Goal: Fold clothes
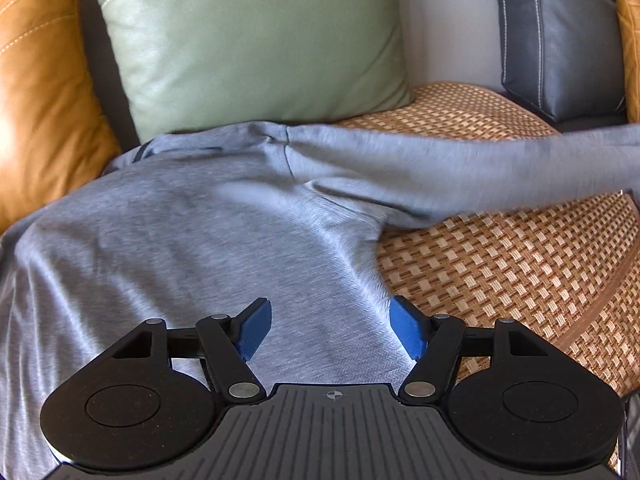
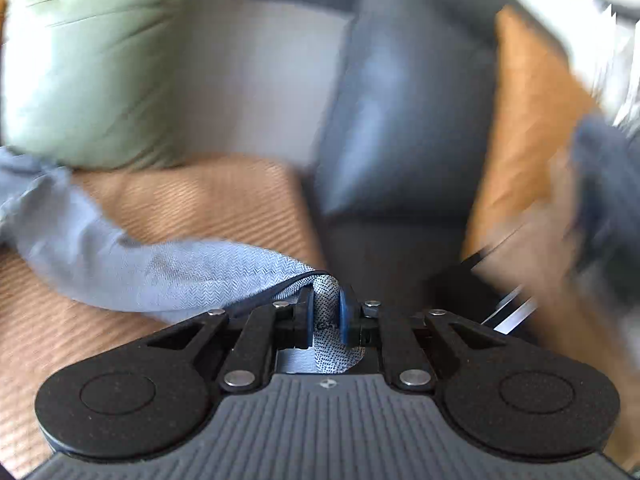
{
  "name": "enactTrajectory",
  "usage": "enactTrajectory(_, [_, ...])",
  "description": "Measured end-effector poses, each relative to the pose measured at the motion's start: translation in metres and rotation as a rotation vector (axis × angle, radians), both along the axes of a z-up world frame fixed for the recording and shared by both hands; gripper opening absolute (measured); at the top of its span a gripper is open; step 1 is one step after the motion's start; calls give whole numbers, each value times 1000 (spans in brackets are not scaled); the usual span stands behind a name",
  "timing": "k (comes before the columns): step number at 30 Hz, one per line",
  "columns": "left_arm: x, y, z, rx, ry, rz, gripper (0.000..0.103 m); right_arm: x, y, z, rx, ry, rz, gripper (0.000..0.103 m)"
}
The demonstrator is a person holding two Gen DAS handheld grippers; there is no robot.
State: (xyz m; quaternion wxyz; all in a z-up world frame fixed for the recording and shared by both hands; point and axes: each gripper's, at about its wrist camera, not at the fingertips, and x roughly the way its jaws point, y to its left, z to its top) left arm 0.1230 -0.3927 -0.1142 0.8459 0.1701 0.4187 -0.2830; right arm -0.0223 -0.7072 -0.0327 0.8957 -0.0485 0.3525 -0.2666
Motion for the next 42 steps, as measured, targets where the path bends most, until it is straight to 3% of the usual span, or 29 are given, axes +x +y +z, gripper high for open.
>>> enactTrajectory(4, [-1,-3,-7,2,18,-20,79,20,-14,12,-6,25,-21,14])
enactTrajectory(8, [-3,-4,-11,4,20,-50,80,26,-7,4,-17,84,21,14])
enactTrajectory(11, [-4,-6,-14,12,19,-63,80,30,-10,-9,32,119,14,14])
enactTrajectory(15, [-9,-7,-9,-1,3,-94,80,14,-13,0,212,63,35,14])
enactTrajectory(17, [-9,-10,-6,0,-22,-105,80,-1,-8,18,298,-10,98,14])
enactTrajectory(19, [-9,-16,-7,1,-28,-103,80,-15,-8,37,322,-94,118,14])
enactTrajectory(22, [-8,-26,-8,3,-37,-100,80,-14,-30,43,255,-104,-12,15])
enactTrajectory(26, [-11,-37,-14,19,-39,-117,81,6,-62,-9,240,90,-173,47])
enactTrajectory(27, [-13,-39,-16,27,-44,-127,81,7,-63,-21,217,124,-201,46])
enactTrajectory(31, [-14,-39,-20,58,-90,-151,81,-18,-47,-38,244,23,-149,51])
enactTrajectory(37, [-10,-37,-23,62,-91,-141,81,-37,5,-64,341,44,97,60])
enactTrajectory(42, [-12,-35,-23,81,-128,-166,81,-60,10,-80,362,6,60,72])
